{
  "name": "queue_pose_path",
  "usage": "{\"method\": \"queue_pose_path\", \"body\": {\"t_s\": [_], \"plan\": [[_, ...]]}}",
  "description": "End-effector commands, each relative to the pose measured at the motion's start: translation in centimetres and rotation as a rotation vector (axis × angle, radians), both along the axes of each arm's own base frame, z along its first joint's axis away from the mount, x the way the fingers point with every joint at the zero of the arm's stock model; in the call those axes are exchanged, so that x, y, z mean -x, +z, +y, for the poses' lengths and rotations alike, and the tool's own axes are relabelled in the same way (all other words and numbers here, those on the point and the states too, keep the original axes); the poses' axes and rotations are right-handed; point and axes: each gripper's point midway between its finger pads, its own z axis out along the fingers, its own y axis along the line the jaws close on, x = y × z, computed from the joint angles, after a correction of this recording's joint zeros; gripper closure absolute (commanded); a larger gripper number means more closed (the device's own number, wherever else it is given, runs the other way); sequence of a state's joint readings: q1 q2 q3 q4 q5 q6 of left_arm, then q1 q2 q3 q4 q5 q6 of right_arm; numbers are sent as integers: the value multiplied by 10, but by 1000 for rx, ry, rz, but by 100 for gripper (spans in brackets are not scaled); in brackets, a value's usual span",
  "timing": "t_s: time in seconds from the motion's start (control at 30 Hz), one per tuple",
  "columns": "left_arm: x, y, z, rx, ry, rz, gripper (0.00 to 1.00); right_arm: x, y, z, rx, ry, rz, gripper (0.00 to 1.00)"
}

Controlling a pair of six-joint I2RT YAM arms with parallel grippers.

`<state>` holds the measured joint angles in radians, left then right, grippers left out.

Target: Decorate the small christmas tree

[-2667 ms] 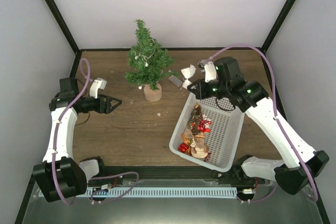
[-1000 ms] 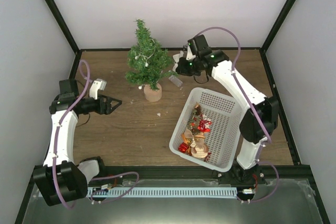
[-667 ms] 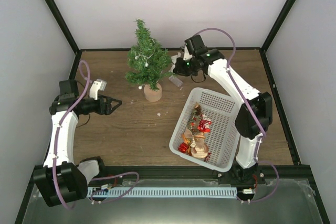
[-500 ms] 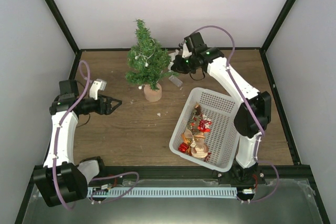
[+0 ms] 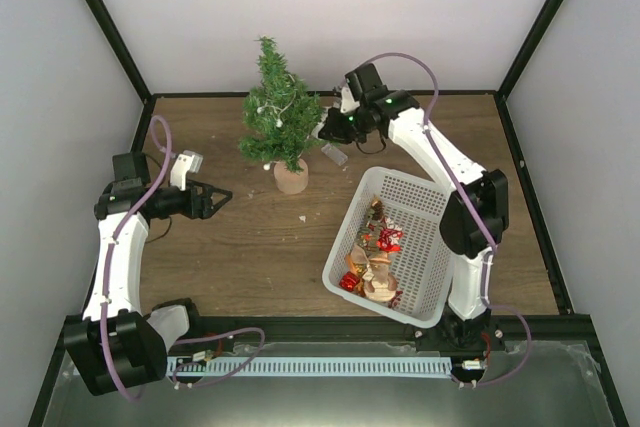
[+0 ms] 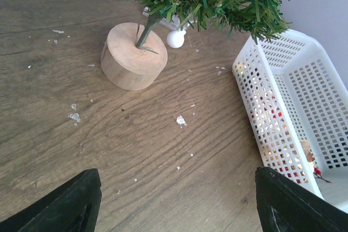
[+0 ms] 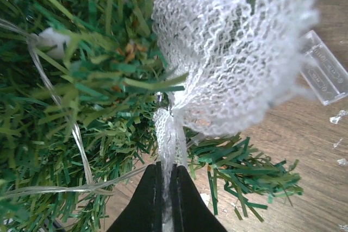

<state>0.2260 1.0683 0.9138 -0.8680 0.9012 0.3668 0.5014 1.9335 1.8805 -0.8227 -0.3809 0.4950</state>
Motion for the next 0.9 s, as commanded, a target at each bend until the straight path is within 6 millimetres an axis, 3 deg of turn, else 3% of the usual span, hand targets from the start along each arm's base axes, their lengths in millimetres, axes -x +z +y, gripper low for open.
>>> {"method": "queue_pose_path", "body": {"t_s": [0.0, 0.37, 0.67, 0.87], "plan": [[2, 2, -3, 11, -14, -19, 22, 6, -5, 11, -11, 35, 25, 99], [1, 0, -2, 5, -9, -17, 22, 8, -10, 17, -23, 54, 40, 98], [1, 0, -2, 0, -6, -20, 22, 10, 6, 9, -15, 41, -3, 71], [2, 0, -1, -3, -3, -20, 22, 19, 16, 2, -21, 44, -10, 61]]}}
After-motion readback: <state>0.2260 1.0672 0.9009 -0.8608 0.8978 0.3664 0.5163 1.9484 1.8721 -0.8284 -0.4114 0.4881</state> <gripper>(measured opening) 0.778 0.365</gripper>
